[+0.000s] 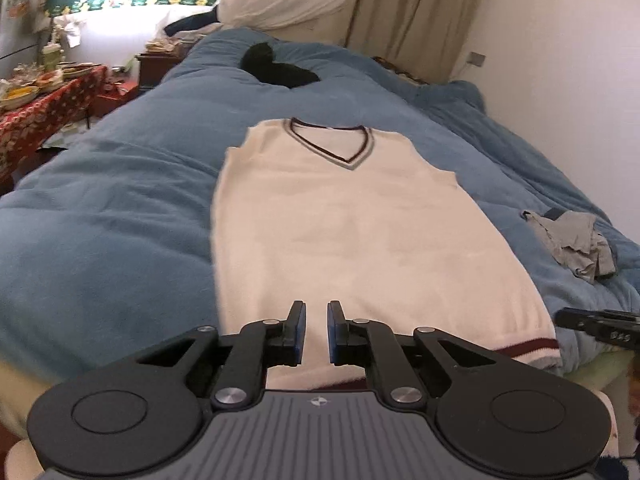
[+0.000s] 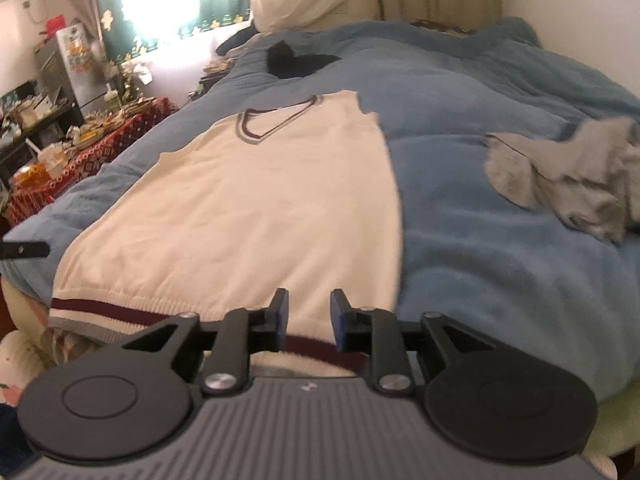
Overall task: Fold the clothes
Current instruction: 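Move both grippers back to the vest's ribbed hem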
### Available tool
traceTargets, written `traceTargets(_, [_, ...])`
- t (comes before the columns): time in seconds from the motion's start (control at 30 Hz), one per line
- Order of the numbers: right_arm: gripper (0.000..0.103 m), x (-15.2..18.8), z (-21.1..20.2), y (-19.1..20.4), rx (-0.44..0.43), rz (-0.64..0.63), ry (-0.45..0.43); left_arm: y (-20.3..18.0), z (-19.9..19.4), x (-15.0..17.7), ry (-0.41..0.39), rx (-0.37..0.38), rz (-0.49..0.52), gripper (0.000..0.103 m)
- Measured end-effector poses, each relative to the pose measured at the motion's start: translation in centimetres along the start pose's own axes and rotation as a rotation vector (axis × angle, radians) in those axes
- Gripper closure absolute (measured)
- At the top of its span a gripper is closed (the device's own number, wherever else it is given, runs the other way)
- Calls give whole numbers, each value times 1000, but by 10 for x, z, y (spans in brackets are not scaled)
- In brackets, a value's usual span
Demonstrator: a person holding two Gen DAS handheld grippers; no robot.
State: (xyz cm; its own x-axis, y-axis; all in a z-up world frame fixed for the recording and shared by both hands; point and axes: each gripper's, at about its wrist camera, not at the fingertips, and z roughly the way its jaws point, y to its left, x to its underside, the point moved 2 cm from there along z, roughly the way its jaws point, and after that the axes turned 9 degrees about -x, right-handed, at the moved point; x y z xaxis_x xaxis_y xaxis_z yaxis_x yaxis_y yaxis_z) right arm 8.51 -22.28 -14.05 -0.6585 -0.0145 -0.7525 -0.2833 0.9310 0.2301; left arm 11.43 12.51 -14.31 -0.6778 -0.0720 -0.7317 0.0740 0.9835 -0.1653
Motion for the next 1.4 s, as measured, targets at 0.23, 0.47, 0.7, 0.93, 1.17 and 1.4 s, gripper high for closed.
traceTargets(0.23, [78, 14, 45, 9, 21, -57, 16, -29, 51, 22, 78, 7, 11, 93])
traceTargets(0.47, [78, 48, 41, 5, 25, -52, -14, -25, 46, 51, 70, -37, 46, 89])
traceTargets(0.7, [78, 76, 15, 4, 47, -42, -83, -12, 33, 61, 71, -17, -4, 89])
traceTargets(0.93, [78, 71, -13, -13, 89, 14, -167, -1, -6, 54, -16, -61, -27, 65])
traceTargets(1.17, [78, 65, -13, -48, 46, 157, -172, 41, -14, 50, -3, -96, -142, 65])
traceTargets(1.4, [78, 64, -8, -55, 20, 178, -159, 54, 4, 56, 73, 17, -247, 65])
